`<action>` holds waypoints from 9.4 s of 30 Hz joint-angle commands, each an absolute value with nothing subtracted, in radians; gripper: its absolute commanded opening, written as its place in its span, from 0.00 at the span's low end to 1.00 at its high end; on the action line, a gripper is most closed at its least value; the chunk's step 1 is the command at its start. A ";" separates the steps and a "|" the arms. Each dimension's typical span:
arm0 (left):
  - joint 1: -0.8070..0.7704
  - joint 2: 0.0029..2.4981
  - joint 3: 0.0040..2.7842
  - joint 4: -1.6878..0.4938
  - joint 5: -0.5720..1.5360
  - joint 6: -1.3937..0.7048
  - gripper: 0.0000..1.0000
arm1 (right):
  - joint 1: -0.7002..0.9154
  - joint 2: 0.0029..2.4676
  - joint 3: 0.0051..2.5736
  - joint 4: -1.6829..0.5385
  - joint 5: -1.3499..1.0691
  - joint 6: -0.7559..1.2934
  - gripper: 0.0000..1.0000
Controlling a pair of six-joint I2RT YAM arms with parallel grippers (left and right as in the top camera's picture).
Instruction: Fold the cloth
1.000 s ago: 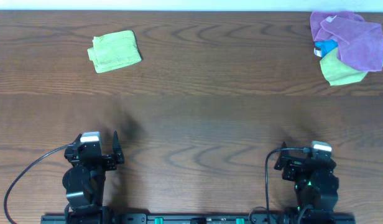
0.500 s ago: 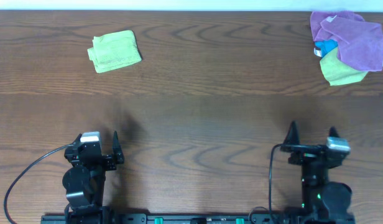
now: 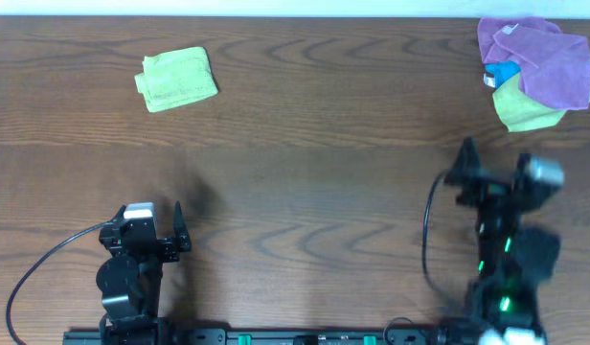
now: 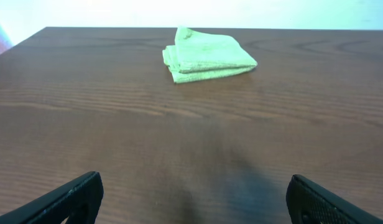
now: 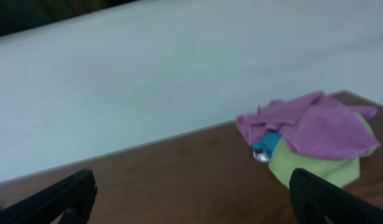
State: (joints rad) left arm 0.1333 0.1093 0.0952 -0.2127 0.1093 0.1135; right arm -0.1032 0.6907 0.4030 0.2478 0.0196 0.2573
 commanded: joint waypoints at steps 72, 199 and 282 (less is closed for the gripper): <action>0.128 0.103 0.068 -0.224 0.121 0.135 0.95 | -0.502 2.455 2.368 -0.522 -0.741 0.282 0.01; 0.128 0.102 0.068 -0.224 0.121 0.135 0.95 | 0.153 1.916 1.398 -0.939 -0.081 0.121 0.63; 0.128 0.103 0.068 -0.224 0.121 0.135 0.95 | 0.008 2.112 1.453 -0.667 -0.529 0.209 0.48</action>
